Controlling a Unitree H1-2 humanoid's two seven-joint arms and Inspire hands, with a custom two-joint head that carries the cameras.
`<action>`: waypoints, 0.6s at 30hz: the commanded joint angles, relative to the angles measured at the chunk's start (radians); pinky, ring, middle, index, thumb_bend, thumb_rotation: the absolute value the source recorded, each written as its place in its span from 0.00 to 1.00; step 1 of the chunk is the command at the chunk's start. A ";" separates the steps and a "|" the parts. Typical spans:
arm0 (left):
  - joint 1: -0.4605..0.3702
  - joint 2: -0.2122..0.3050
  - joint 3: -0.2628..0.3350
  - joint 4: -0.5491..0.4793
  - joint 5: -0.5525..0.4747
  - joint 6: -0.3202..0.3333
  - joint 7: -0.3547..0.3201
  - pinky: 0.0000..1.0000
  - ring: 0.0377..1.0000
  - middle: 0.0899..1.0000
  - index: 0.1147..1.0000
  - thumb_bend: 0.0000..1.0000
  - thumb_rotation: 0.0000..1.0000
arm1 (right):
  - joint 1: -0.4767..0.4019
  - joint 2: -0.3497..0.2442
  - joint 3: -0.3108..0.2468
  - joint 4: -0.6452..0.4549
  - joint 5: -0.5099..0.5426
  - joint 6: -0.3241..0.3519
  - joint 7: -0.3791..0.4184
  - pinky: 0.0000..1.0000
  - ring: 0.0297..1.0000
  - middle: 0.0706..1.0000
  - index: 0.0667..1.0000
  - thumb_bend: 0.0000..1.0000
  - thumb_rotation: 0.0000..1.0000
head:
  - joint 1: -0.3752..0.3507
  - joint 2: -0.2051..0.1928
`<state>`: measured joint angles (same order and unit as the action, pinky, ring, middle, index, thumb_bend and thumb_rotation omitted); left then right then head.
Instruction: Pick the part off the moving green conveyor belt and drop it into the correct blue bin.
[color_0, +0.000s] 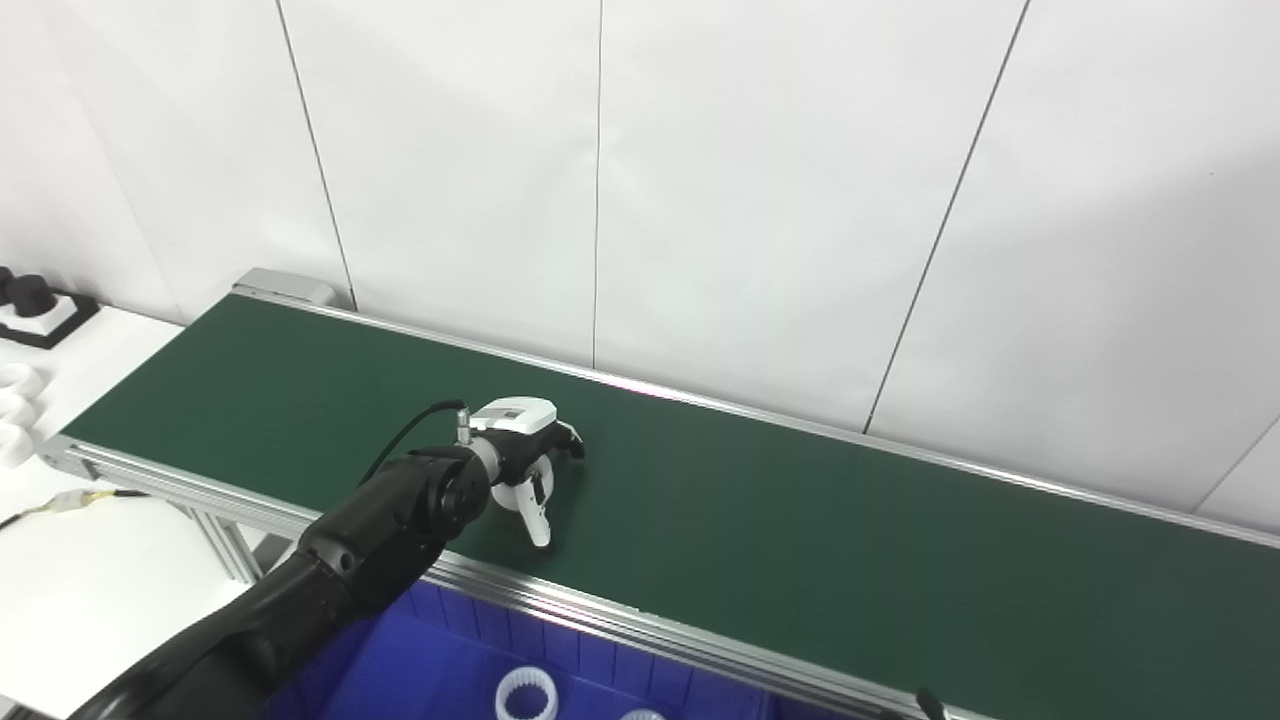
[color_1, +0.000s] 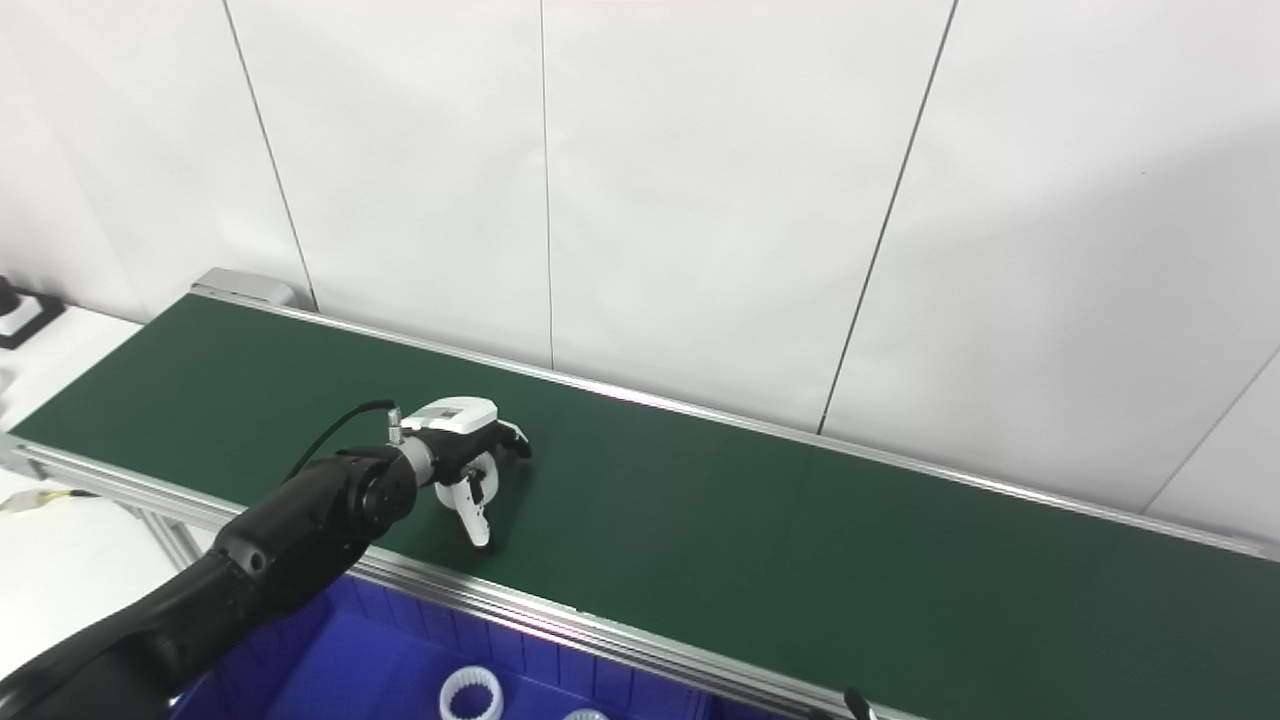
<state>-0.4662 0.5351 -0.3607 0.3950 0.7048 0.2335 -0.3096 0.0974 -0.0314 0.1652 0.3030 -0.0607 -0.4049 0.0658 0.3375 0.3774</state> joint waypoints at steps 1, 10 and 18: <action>-0.035 0.029 0.017 -0.019 0.014 -0.003 0.033 0.89 0.84 0.86 0.79 0.91 0.02 | -0.003 0.003 -0.004 -0.036 0.005 -0.058 0.004 0.72 0.79 0.83 0.96 0.46 0.94 | 0.001 0.001; -0.031 0.027 0.015 -0.015 0.013 -0.010 0.033 0.91 0.85 0.86 0.78 0.92 0.00 | -0.003 0.002 -0.004 -0.039 0.002 -0.055 0.003 0.71 0.79 0.82 0.96 0.50 0.95 | 0.001 0.005; -0.028 0.025 0.007 -0.020 0.022 -0.008 0.028 0.90 0.85 0.86 0.78 0.91 0.00 | -0.002 0.000 -0.003 -0.037 -0.001 -0.061 0.003 0.71 0.79 0.83 0.96 0.48 0.95 | 0.000 0.007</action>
<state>-0.4656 0.5351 -0.3614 0.3951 0.7117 0.2332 -0.3092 0.0995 -0.0328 0.1652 0.2985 -0.0674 -0.4049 0.0663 0.3360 0.3835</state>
